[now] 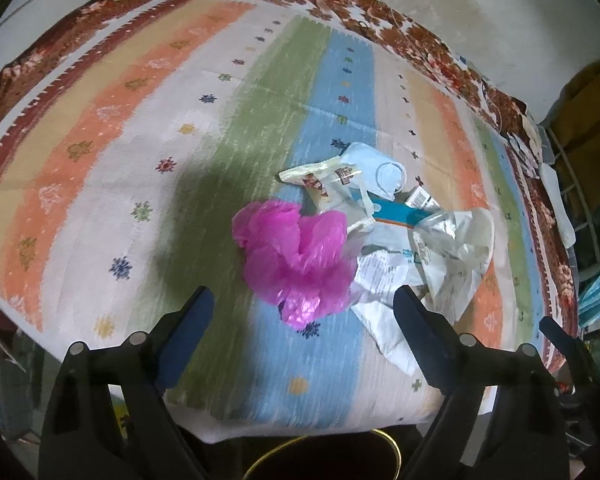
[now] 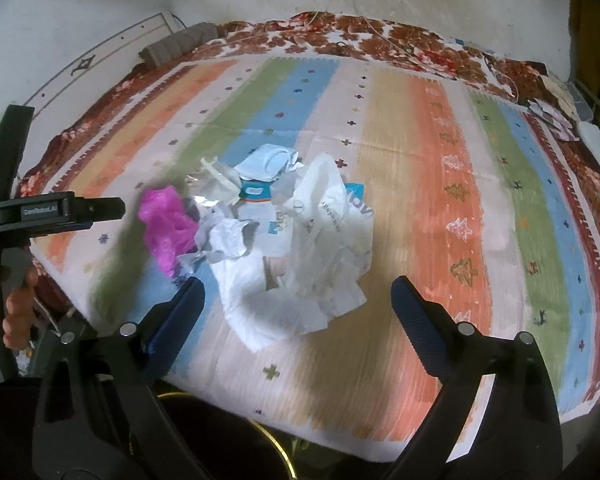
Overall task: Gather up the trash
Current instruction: 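Grasp the pink plastic bag with the left tool while the right tool grasps the white plastic bag, then carry the pink bag with the left tool and the white bag with the right tool over the bin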
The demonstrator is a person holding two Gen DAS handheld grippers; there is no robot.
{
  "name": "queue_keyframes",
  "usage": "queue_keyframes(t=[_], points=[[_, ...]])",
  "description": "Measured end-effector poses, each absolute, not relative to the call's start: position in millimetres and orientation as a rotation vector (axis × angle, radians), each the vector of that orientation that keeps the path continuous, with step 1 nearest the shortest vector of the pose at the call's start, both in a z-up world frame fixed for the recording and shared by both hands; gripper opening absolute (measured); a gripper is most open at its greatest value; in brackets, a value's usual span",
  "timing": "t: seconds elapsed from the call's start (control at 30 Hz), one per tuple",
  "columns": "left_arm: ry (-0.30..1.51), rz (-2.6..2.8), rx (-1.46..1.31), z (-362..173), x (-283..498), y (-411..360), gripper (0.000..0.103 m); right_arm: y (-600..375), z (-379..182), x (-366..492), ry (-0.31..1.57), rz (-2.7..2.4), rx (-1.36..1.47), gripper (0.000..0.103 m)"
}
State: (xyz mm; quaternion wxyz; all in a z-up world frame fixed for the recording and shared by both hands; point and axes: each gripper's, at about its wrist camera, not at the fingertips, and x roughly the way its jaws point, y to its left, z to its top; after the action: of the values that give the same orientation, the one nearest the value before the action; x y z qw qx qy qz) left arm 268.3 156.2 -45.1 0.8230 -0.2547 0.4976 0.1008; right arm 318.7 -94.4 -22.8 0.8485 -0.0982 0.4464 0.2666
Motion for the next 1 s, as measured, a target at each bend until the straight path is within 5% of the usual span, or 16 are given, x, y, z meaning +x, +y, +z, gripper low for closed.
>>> queue_keyframes(t=[0.27, 0.53, 0.67, 0.77, 1.0], points=[[1.1, 0.194, -0.469, -56, 290, 149, 0.079, -75, -39, 337, 0.978, 0.568, -0.238, 0.076], [1.145, 0.205, -0.422, -72, 306, 149, 0.071, -64, -59, 362, 1.015, 0.532, -0.246, 0.055], [1.173, 0.198, -0.379, -82, 313, 146, 0.057, -59, -68, 368, 1.034, 0.544, -0.25, 0.039], [1.192, 0.173, -0.374, -88, 315, 146, 0.019, -56, -72, 369, 1.045, 0.565, -0.257, 0.015], [1.179, 0.166, -0.399, -68, 308, 150, 0.01, -67, -60, 365, 1.03, 0.573, -0.248, 0.005]])
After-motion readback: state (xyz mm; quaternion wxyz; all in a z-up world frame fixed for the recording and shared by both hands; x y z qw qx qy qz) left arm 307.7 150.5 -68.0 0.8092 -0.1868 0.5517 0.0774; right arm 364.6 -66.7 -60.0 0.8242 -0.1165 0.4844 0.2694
